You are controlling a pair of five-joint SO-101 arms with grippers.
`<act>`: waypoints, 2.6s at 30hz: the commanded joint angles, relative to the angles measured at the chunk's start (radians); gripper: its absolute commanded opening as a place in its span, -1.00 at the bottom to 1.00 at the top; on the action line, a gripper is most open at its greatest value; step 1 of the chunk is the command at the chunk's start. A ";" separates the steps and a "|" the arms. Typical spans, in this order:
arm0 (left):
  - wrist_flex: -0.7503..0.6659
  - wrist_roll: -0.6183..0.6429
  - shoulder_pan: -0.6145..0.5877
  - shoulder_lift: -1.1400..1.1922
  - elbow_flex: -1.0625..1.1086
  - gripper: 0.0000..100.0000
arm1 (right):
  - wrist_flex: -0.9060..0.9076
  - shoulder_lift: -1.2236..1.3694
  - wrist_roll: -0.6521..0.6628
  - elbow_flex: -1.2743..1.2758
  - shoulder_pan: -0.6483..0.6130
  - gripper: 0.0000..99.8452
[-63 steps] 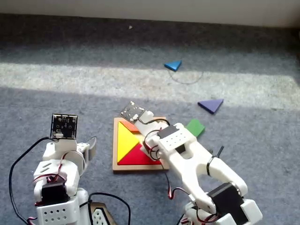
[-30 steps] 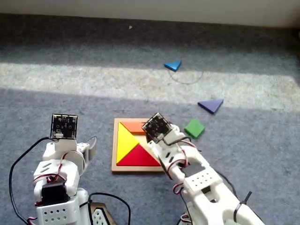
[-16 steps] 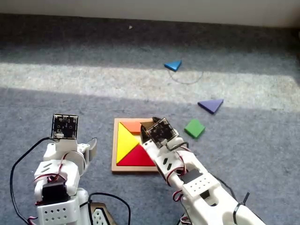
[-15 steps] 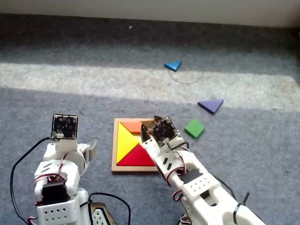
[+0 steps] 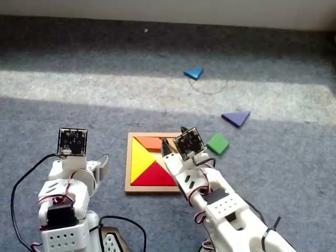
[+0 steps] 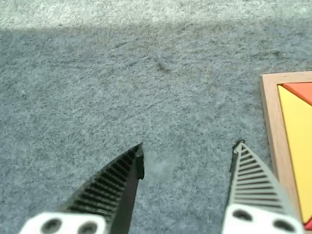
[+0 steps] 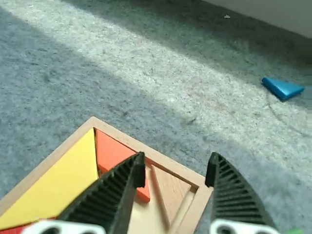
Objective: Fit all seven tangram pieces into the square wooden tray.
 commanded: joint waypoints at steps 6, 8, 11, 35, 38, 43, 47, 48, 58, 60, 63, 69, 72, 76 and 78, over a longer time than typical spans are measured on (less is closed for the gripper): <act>-0.011 0.003 -0.005 -0.012 -0.010 -0.42 | 0.722 -0.022 -0.092 -0.423 0.051 -0.62; -0.011 0.003 -0.005 -0.012 -0.010 -0.42 | 0.723 -0.022 -0.092 -0.433 0.048 -0.62; -0.011 0.003 -0.005 -0.012 -0.010 -0.42 | 0.725 -0.022 -0.092 -0.430 0.045 -0.62; -0.011 0.003 -0.005 -0.012 -0.010 -0.42 | 0.901 0.677 -0.029 -0.920 0.041 -0.62; -0.011 0.003 -0.005 -0.012 -0.010 -0.42 | 0.903 0.688 -0.029 -0.915 0.015 -0.68; -0.011 0.003 -0.005 -0.012 -0.010 -0.42 | 0.903 0.693 -0.029 -0.915 -0.005 -0.77; -0.011 0.003 -0.005 -0.012 -0.010 -0.42 | 0.949 0.693 -0.029 -0.917 -0.007 -0.77; -0.011 0.003 -0.005 -0.012 -0.010 -0.42 | 0.974 0.693 -0.029 -0.918 -0.013 -0.77; -0.011 0.003 -0.005 -0.012 -0.010 -0.42 | 1.003 0.693 -0.029 -0.915 -0.021 -0.77; -0.011 0.003 -0.005 -0.012 -0.010 -0.42 | 1.004 0.691 -0.029 -0.914 -0.022 -0.78; -0.011 0.003 -0.005 -0.012 -0.010 -0.42 | 1.070 0.684 -0.029 -0.920 -0.022 -0.78; -0.011 0.003 -0.005 -0.012 -0.010 -0.42 | 1.127 0.613 0.011 -0.920 -0.077 -0.88; -0.011 0.003 -0.005 -0.012 -0.010 -0.42 | 1.127 0.538 0.023 -0.914 -0.140 -0.88; -0.011 0.003 -0.005 -0.012 -0.010 -0.42 | 1.130 0.478 0.025 -0.885 -0.196 -0.88; -0.011 0.003 -0.005 -0.012 -0.010 -0.42 | 1.130 0.463 0.026 -0.869 -0.214 -0.88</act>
